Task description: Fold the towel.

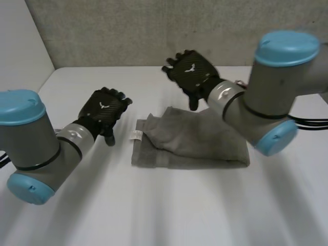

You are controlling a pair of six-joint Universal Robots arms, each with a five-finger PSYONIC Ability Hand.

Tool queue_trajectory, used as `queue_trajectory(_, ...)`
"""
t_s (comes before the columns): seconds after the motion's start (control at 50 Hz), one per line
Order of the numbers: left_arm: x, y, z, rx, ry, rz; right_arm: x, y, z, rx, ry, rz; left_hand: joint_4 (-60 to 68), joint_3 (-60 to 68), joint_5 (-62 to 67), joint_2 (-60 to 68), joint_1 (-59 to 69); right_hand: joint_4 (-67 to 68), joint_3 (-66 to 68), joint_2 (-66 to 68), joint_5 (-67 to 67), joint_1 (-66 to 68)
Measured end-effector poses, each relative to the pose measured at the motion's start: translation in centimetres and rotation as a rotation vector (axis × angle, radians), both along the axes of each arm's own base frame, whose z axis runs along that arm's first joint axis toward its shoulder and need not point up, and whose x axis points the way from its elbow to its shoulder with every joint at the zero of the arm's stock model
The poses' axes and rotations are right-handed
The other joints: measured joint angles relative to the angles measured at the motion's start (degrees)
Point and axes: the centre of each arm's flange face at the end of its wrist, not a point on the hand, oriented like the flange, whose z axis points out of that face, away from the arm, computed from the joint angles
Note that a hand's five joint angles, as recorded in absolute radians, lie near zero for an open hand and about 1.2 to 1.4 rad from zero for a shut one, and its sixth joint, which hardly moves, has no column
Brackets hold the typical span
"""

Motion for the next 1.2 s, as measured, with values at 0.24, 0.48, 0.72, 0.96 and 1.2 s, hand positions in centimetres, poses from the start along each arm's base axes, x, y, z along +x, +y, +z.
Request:
queue_trajectory(0.24, -4.2, 1.7, 1.2, -0.044, 0.039, -0.140, -7.8, 0.1, -1.0, 0.177, 0.007, -0.183, 0.0, 0.0, 4.7, 3.3, 1.5, 0.0, 0.0, 0.0, 0.0, 0.0)
queue_trajectory(0.48, -6.6, 1.6, -1.8, 0.029, 0.014, -0.244, -12.4, 1.4, -6.9, 0.401, -0.006, -0.293, 0.0, 0.0, 14.2, 12.7, 10.3, 0.0, 0.0, 0.0, 0.0, 0.1)
queue_trajectory(0.72, -6.5, 1.4, -5.3, 0.056, -0.098, -0.262, -13.4, 1.7, -10.9, 0.404, -0.009, -0.318, 0.0, 0.0, 17.8, 16.7, 14.4, 0.0, 0.0, 12.0, 12.5, 11.6)
queue_trajectory(0.96, -6.9, 2.0, -5.3, 0.053, -0.103, -0.274, -13.4, 1.5, -12.4, 0.410, -0.004, -0.317, 0.0, 0.0, 47.3, 45.9, 44.3, 0.0, 0.0, 56.7, 57.1, 56.8)
queue_trajectory(1.2, -6.5, 4.2, -2.7, 0.048, -0.063, -0.272, -13.9, 1.3, -12.5, 0.416, -0.005, -0.332, 0.0, 0.0, 47.7, 46.3, 44.6, 0.0, 0.0, 59.6, 61.7, 59.5)
